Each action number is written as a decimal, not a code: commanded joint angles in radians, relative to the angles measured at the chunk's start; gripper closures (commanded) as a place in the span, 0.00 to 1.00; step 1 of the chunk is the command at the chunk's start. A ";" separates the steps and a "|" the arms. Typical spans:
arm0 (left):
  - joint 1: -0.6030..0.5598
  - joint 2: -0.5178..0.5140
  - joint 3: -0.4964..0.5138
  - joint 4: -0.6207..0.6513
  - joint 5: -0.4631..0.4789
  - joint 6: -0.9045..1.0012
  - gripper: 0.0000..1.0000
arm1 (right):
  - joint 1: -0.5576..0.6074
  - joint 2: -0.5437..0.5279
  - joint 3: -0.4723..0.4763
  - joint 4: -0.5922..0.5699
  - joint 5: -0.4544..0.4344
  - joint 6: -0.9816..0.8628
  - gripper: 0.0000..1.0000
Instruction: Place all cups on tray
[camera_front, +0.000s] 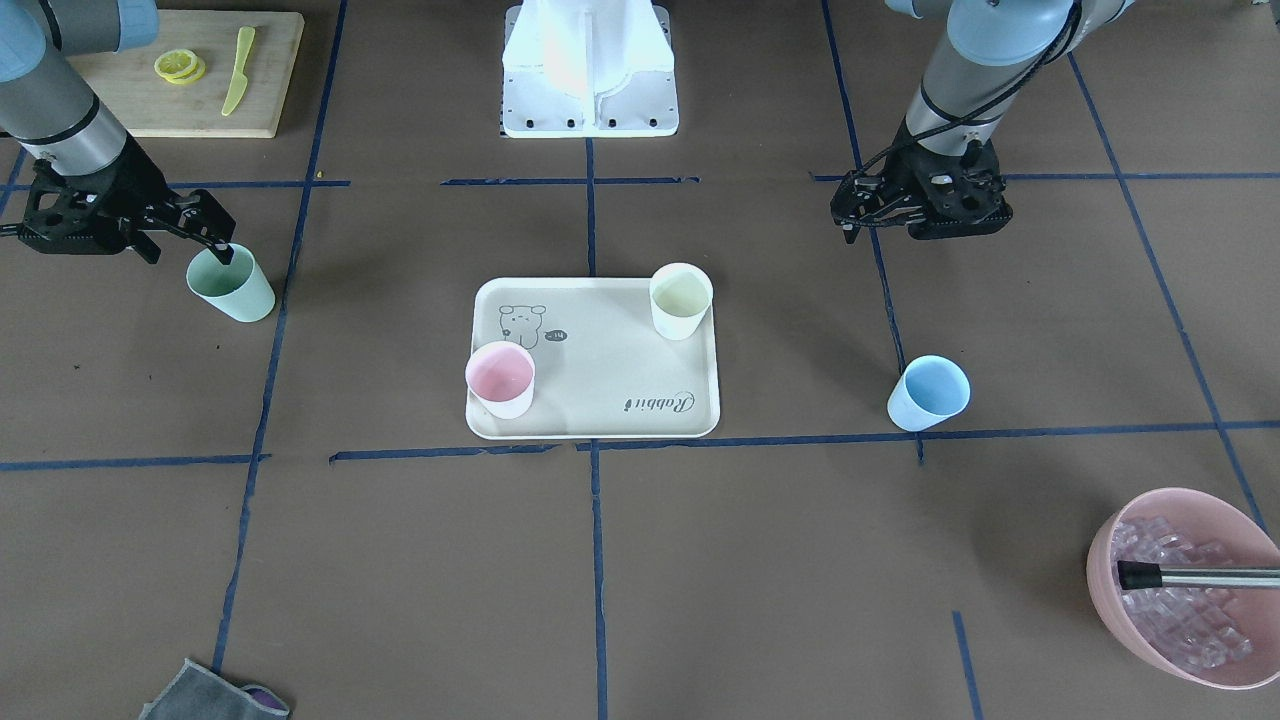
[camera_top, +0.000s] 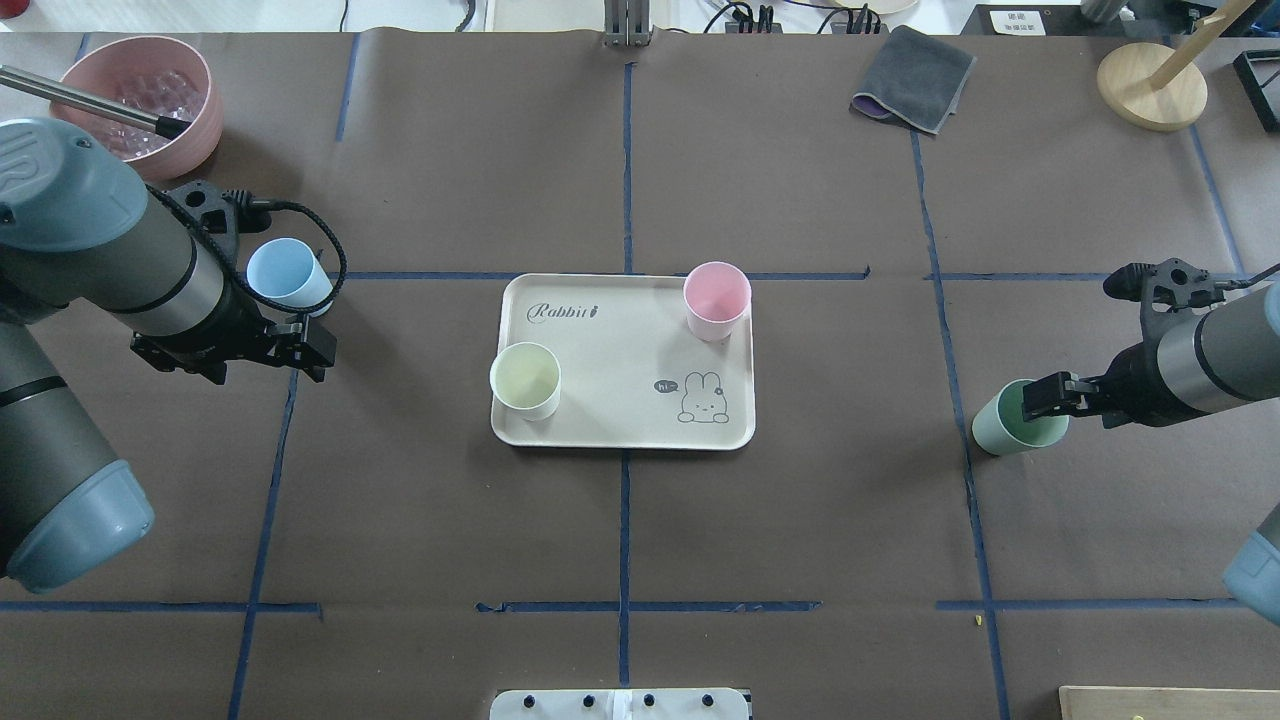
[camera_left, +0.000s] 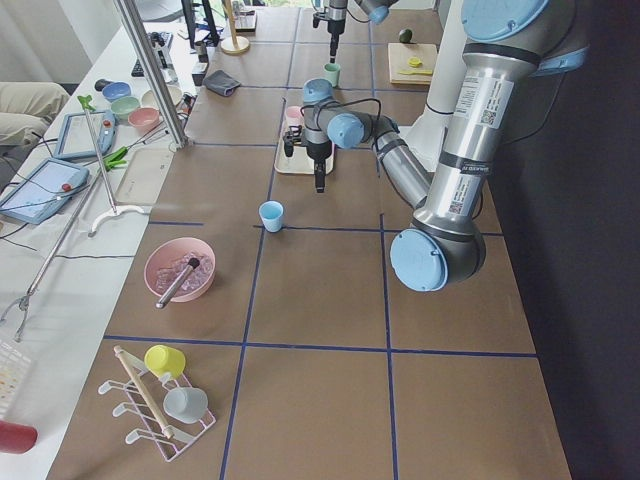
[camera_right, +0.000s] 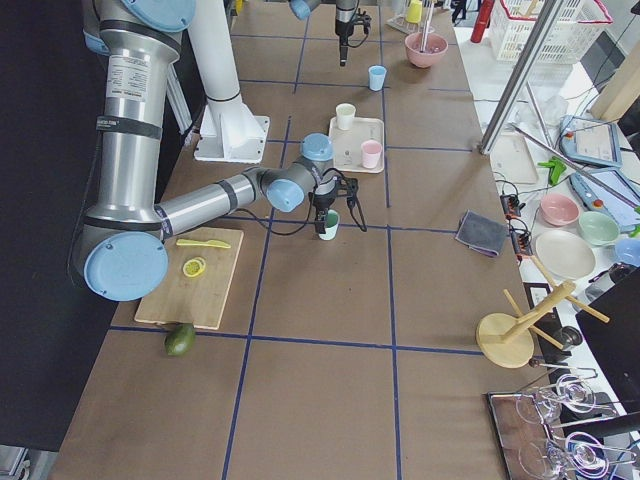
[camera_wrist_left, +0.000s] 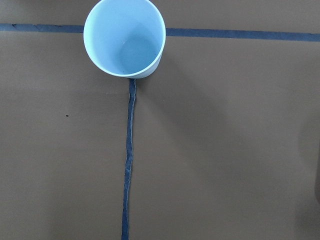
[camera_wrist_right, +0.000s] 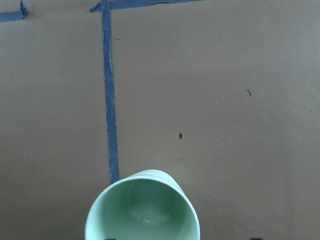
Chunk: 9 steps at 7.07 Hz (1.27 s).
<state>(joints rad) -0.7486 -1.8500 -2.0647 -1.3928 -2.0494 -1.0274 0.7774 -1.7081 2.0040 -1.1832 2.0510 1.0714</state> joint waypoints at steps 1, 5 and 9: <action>0.000 0.000 -0.002 0.000 0.000 -0.002 0.00 | -0.003 0.004 -0.019 0.001 0.000 -0.001 0.10; 0.000 0.002 -0.026 0.002 -0.002 -0.002 0.00 | -0.014 0.051 -0.068 0.001 0.003 0.001 0.75; 0.000 0.002 -0.026 0.002 -0.002 -0.002 0.00 | -0.015 0.132 -0.039 -0.012 0.012 0.013 0.97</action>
<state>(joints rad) -0.7486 -1.8485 -2.0906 -1.3913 -2.0509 -1.0293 0.7627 -1.6251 1.9508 -1.1851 2.0607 1.0770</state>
